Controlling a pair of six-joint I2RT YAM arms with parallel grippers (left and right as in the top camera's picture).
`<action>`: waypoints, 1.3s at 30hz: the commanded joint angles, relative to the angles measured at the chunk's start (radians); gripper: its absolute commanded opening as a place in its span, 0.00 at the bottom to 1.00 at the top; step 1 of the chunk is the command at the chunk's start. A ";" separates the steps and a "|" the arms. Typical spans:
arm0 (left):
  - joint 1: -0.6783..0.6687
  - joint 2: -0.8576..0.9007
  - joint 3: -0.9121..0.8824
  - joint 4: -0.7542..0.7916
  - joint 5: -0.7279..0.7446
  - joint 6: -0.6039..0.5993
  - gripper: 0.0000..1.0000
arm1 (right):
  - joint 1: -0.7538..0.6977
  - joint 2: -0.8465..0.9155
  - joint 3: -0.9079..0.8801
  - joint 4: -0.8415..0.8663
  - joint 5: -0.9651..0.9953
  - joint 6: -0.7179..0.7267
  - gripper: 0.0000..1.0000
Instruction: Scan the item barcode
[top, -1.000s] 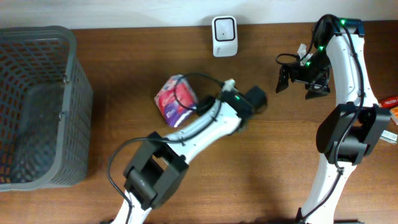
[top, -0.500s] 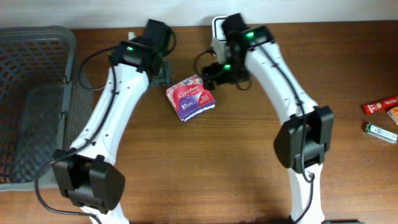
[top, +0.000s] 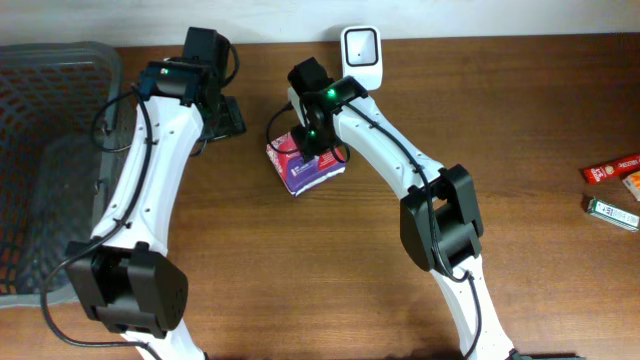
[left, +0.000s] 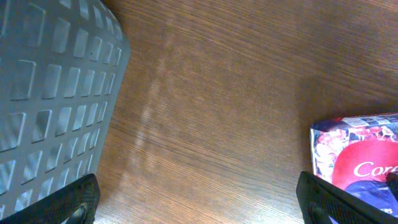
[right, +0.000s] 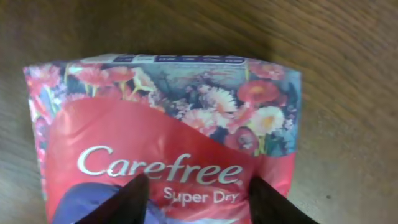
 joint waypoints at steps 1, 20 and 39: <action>0.005 -0.008 0.008 -0.002 0.007 -0.013 0.99 | 0.004 0.035 -0.023 -0.010 0.010 0.001 0.39; 0.005 -0.008 0.007 -0.001 0.007 -0.012 0.99 | 0.037 0.035 -0.061 -0.062 -0.044 0.009 1.00; 0.005 -0.008 0.007 0.006 0.007 -0.012 0.99 | -0.041 0.034 0.124 -0.218 -0.219 0.011 1.00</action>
